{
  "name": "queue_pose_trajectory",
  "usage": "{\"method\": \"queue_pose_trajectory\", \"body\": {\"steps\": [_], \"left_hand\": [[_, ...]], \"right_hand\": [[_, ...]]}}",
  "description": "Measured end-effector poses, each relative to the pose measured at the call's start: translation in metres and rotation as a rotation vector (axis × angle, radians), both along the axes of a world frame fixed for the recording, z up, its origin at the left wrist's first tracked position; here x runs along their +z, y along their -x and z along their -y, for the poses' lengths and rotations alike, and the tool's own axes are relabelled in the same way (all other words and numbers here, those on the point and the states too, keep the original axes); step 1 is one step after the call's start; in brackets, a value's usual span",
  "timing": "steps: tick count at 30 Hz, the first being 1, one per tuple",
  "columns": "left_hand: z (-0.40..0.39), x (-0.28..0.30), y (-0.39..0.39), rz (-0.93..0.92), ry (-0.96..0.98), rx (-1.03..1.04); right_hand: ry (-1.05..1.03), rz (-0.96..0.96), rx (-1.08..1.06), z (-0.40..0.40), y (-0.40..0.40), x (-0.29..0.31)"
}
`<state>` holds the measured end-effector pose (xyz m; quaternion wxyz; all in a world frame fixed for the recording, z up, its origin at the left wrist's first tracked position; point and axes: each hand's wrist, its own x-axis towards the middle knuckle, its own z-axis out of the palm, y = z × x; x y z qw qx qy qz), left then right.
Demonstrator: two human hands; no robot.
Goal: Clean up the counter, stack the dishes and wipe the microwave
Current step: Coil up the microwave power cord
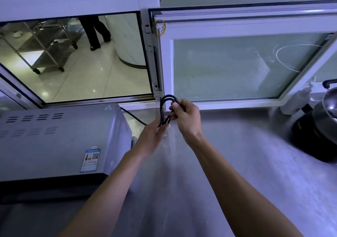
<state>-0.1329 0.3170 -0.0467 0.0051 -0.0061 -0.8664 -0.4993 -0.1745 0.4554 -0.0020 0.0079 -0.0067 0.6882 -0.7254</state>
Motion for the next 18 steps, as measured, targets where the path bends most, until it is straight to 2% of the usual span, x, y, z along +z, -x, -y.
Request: {"method": "queue_pose_trajectory", "body": {"steps": [3, 10, 13, 18], "left_hand": [[0.005, 0.004, 0.003, 0.066, -0.063, 0.015], [0.009, 0.012, 0.002, 0.222, -0.038, -0.003], [0.007, 0.013, 0.001, 0.219, 0.015, 0.006], [0.008, 0.012, -0.002, 0.190, 0.107, 0.018]], "right_hand": [[0.053, 0.001, 0.017, -0.002, 0.007, 0.001], [-0.115, 0.013, 0.039, -0.008, 0.015, -0.004], [-0.202, -0.038, 0.037, -0.010, 0.014, -0.004], [-0.227, -0.065, 0.073, -0.017, 0.011, -0.004]]}}
